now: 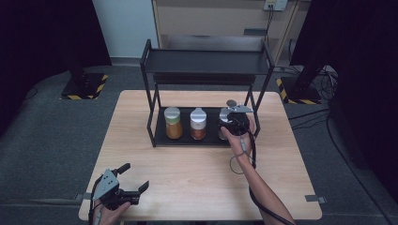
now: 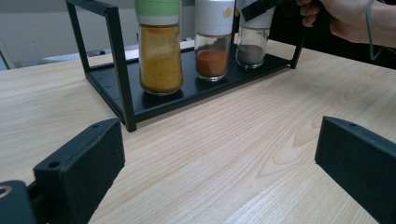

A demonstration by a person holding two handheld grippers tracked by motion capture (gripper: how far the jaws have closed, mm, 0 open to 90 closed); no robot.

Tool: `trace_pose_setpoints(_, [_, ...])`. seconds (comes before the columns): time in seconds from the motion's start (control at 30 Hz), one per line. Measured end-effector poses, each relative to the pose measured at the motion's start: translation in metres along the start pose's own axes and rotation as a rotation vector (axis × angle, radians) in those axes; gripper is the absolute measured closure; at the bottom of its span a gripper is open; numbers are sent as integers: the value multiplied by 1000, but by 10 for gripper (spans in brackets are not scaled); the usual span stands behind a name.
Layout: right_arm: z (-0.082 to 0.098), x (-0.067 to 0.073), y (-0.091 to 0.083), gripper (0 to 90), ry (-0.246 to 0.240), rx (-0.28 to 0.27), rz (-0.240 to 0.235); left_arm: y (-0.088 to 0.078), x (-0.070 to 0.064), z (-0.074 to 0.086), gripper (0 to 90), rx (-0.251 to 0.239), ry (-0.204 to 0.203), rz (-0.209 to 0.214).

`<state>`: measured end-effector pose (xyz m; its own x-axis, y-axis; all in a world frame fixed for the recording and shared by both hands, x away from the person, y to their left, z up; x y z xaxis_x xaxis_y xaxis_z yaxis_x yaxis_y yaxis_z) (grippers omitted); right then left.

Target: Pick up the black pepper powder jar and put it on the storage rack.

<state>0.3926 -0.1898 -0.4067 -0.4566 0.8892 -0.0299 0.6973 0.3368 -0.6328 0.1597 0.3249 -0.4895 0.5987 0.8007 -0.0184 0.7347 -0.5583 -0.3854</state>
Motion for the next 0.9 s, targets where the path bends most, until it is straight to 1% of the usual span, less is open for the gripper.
trace_pose_setpoints(0.1, [1, -3, 0, 291, 3, 3, -11, 0, 0, 0, 1, 0, 1, 1])
trace_pose_setpoints(0.13, [0, -2, -1, 286, -3, 7, -11, 0, 0, 0, 1, 0, 1, 1])
trace_pose_setpoints(0.2, [1, 2, -2, 271, -28, 4, 15, 0, 0, 0, 1, -1, 0, 0])
trace_pose_setpoints(0.27, [-1, 5, -4, 243, -42, 11, 21, 0, 0, 0, 1, -1, -1, 0])
trace_pose_setpoints(0.33, [-1, 8, -6, 205, -50, 4, 31, 0, 0, 0, 1, -1, 0, 0])
trace_pose_setpoints(0.37, [-1, 10, -8, 169, -57, 0, 42, 0, 0, 0, 1, 0, 1, 0])
trace_pose_setpoints(0.5, [-2, 9, -16, 104, -54, -36, 46, 0, 0, 0, 1, 1, 3, 1])
trace_pose_setpoints(0.63, [-4, 3, -25, 99, -49, -62, 20, 0, 0, 0, 1, 1, 1, 1])
trace_pose_setpoints(0.73, [-6, 2, -34, 99, -61, -73, 14, 0, 0, 0, 1, 2, 3, 2])
trace_pose_setpoints(0.83, [-8, -2, -44, 99, -65, -78, -11, 0, 0, 0, 1, 3, 3, 2])
trace_pose_setpoints(0.9, [-8, -7, -51, 99, -55, -88, -44, 0, 0, 0, 1, 2, 2, 3])
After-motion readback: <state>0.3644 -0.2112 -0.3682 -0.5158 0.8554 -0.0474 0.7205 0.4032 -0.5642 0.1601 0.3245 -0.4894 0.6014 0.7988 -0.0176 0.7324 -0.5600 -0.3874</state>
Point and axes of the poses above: each handheld gripper's, and its own axes: y roughly forward along the jaws, z roughly out of its underside, x roughly to its left, the point moved 2 cm from there along y, roughly forward along the jaws, and after that the axes turned 9 degrees about x, right-handed, at the moved point
